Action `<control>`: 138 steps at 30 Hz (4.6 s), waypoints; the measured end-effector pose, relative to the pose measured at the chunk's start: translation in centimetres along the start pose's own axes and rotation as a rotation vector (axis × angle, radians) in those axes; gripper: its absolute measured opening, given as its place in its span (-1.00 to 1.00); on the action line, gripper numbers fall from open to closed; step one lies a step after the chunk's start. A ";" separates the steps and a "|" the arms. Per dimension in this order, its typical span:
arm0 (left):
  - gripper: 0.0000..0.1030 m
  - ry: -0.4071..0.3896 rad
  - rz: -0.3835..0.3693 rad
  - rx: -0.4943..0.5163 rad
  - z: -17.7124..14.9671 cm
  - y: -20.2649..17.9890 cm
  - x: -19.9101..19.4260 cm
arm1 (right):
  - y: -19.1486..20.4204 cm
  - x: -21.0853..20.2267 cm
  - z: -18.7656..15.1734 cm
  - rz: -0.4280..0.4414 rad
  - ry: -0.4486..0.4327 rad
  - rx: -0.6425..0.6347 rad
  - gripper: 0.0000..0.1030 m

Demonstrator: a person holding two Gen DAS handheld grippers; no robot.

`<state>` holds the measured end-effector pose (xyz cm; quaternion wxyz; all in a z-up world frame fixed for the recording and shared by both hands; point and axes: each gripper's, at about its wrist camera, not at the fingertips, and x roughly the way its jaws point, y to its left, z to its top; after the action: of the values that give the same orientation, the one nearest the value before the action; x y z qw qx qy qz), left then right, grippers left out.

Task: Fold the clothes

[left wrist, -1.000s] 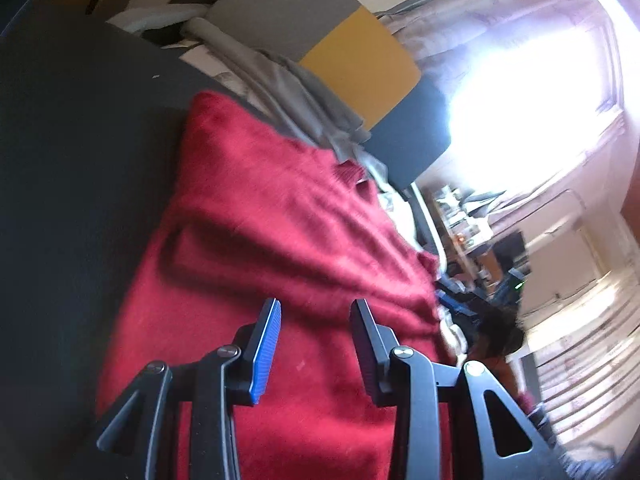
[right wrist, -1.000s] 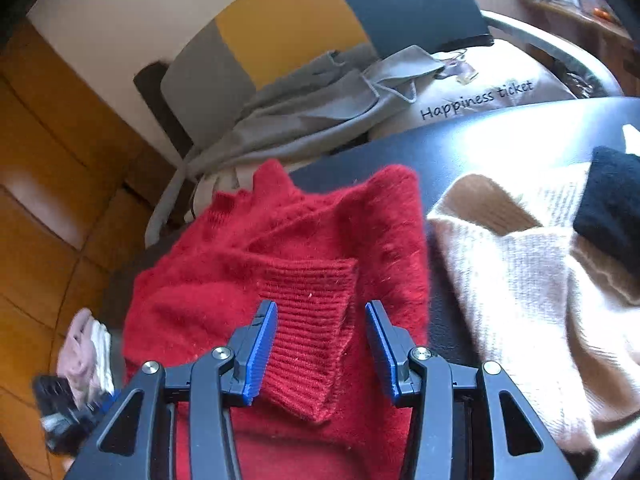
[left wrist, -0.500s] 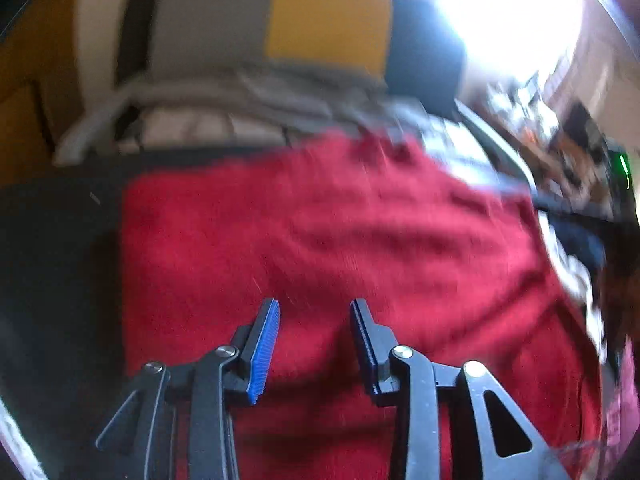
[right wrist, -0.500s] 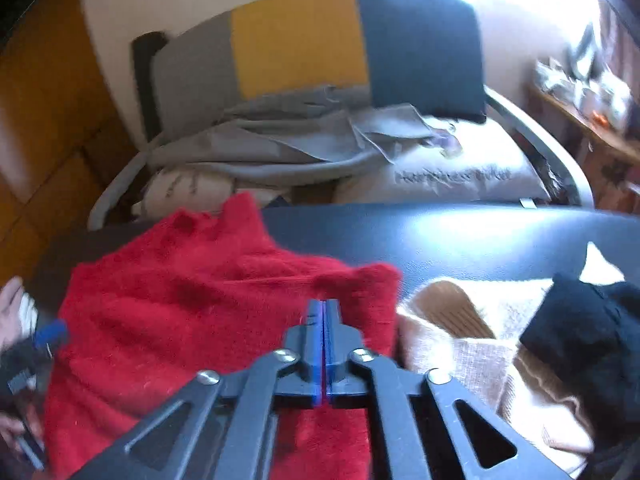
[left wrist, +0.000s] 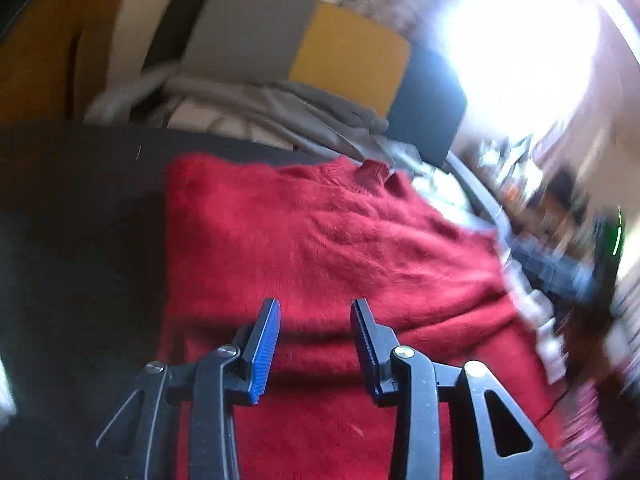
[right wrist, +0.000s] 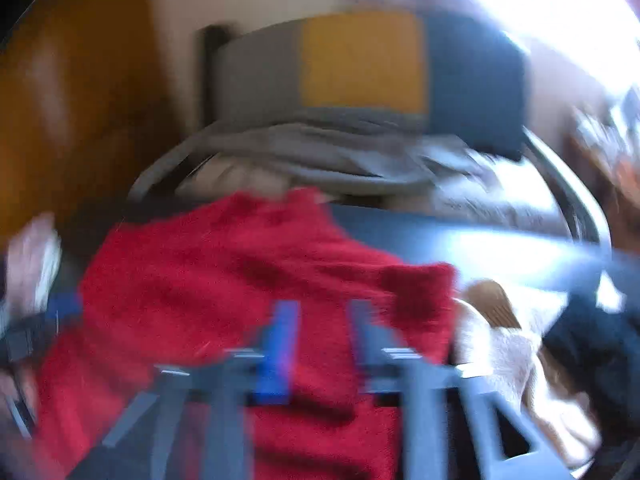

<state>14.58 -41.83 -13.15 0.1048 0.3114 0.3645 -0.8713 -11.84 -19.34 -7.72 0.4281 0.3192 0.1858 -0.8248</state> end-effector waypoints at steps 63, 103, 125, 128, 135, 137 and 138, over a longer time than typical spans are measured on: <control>-0.48 0.040 0.379 0.300 2.7 -2.6 6.8 | 0.3 7.8 1.3 0.011 0.124 0.034 0.37; -0.89 0.225 0.010 0.508 17.9 -7.2 21.6 | -4.8 19.8 11.4 0.307 0.235 0.044 -0.76; -0.60 0.139 -0.184 0.109 6.5 -3.1 6.3 | -2.6 4.8 -0.2 0.358 0.143 0.254 -0.84; -0.45 0.188 -0.246 -0.043 6.7 -1.3 6.9 | -3.6 4.4 -0.9 0.428 0.119 0.382 -0.76; -0.17 0.177 -0.238 -0.117 9.0 -2.2 9.7 | -6.2 4.9 -2.1 0.537 0.044 0.684 0.50; -0.14 0.181 -0.227 -0.126 9.5 -2.5 10.9 | -6.4 5.8 -2.0 0.530 0.039 0.733 0.50; -0.14 0.190 -0.221 -0.129 9.6 -2.7 11.6 | -6.3 6.3 -1.8 0.516 0.041 0.738 0.50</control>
<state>-0.07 -46.13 -13.60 -0.0068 0.3428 0.4602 -0.8189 -19.07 -18.44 -13.15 0.4737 0.5026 -0.1979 -0.6956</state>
